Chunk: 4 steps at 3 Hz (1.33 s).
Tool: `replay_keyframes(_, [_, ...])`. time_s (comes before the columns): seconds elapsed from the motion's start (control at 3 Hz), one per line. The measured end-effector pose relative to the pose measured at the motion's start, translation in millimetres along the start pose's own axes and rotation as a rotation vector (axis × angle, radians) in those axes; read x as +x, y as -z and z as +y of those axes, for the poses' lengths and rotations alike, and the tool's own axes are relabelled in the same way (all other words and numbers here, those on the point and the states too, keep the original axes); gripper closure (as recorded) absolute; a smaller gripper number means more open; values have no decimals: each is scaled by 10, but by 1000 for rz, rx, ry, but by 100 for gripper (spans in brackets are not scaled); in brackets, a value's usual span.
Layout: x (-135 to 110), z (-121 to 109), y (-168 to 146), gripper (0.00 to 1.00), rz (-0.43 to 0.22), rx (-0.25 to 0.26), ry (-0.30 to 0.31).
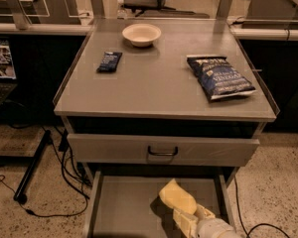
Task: Place sponge into middle drawer
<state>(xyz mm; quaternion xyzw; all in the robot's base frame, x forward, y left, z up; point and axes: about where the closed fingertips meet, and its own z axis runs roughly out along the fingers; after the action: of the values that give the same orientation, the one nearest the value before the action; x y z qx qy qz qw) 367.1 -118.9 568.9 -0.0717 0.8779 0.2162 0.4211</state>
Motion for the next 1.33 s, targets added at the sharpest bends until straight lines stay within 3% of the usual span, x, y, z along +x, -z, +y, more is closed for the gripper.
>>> replay_keyframes(0.33, [119,-147,-107,100,16,36,-32])
replay_keyframes(1.0, [785,-769,-740,100,109,94,-184])
replay_keyframes(1.33, [1069,-963,-980,100,149,104,-243])
